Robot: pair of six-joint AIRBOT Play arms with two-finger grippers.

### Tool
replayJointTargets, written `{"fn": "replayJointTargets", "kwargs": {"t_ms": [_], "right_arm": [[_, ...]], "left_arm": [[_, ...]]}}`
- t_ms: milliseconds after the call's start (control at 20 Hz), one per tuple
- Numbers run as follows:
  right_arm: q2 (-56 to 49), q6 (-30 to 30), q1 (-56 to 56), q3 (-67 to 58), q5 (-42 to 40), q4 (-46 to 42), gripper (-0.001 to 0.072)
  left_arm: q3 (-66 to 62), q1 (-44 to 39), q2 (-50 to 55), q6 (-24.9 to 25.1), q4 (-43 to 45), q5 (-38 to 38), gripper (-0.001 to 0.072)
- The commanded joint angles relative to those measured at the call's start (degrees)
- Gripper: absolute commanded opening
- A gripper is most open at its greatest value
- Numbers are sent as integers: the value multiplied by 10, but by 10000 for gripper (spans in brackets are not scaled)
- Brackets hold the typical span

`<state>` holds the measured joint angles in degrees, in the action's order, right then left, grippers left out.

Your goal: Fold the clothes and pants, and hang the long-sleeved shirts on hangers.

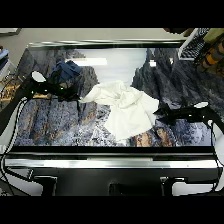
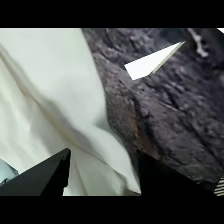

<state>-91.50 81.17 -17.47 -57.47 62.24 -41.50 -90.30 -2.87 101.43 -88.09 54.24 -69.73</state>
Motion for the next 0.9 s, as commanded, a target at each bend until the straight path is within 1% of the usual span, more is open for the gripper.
{"fn": "replayJointTargets", "kwargs": {"t_ms": [0, 50, 100, 200, 250, 350, 450, 500, 550, 650, 750, 800, 850], "right_arm": [[-8, -10, 30, 7, -34, 5, 371], [-9, -11, 43, 7, -44, 3, 256], [-8, -10, 52, 7, -59, 5, 42], [0, -10, 50, -8, -85, 4, 37], [4, 3, 40, -31, -90, -2, 36], [5, 55, 8, -116, -100, -45, 36], [-3, 111, -15, -211, -142, -106, 36], [-16, 130, -18, -258, -170, -125, 36], [-31, 146, -16, -299, -200, -138, 36], [-71, 183, -8, -350, -247, -135, 36], [-106, 207, 7, -360, -261, -130, 39], [-119, 211, 12, -360, -247, -126, 68], [-127, 219, 12, -360, -227, -121, 195]], "left_arm": [[0, 0, 0, 0, 0, 1, 16], [0, 0, 0, 0, 0, 1, 17], [0, 0, 0, 0, 0, 1, 16], [0, 1, 0, 0, 0, 1, 17], [0, 1, 0, 0, 0, 0, 16], [0, 0, 0, 0, 0, 0, 16], [0, 0, 1, 0, 0, 1, 16], [0, 0, 1, 0, 0, 1, 16], [0, -1, 2, 0, 0, 0, 16], [1, -4, 4, 0, 0, 1, 17], [1, -7, 6, 0, 0, 1, 16], [1, -8, 7, 0, 0, 1, 16], [2, -10, 7, -4, 0, 1, 16]]}}
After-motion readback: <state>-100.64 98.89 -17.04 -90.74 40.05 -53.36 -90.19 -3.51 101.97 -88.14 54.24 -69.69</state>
